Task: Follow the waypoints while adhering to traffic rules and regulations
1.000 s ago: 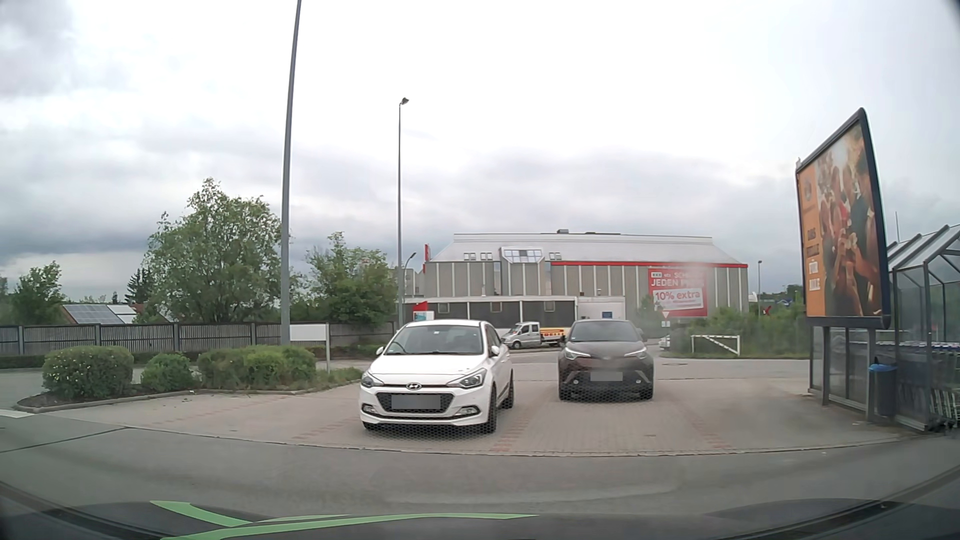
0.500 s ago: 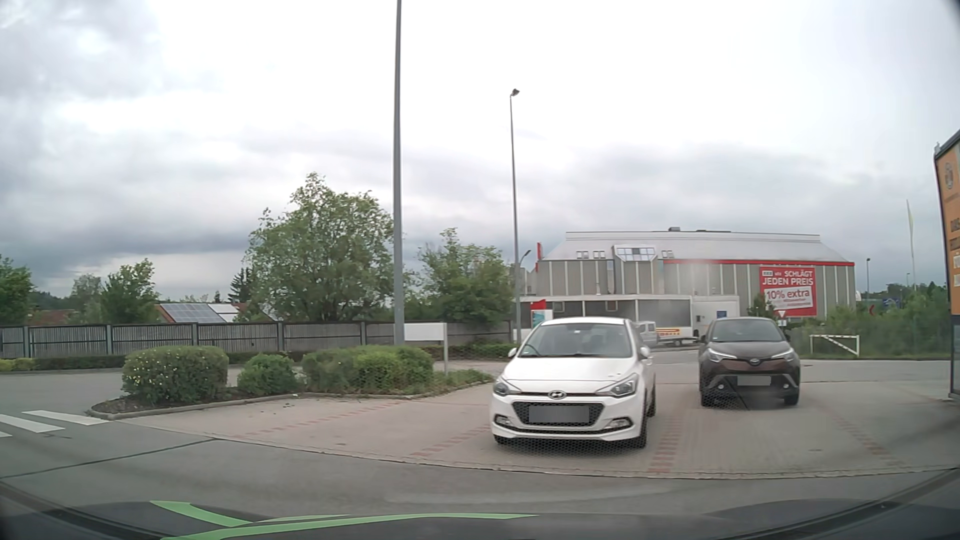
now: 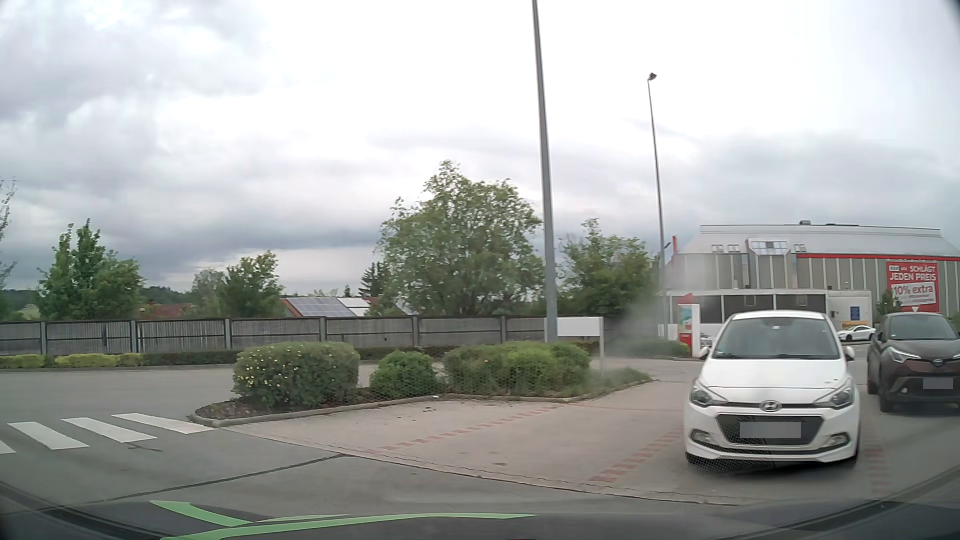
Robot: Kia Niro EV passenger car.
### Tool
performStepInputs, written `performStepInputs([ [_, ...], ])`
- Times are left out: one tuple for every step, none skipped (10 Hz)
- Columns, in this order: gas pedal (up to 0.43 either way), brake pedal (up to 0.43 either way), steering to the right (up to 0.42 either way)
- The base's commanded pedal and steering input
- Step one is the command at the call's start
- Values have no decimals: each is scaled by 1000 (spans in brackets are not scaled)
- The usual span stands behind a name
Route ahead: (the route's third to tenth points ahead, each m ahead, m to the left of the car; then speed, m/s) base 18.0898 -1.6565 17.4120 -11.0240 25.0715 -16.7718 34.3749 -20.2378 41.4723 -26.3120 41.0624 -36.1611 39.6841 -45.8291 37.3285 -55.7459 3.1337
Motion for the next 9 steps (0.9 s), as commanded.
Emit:
performStepInputs([
  [98,0,-661],
  [87,0,-659],
  [79,0,-657],
  [67,0,-656],
  [39,0,-653],
  [0,0,-650],
  [0,0,-646],
  [0,0,-642],
  [0,0,-633],
])
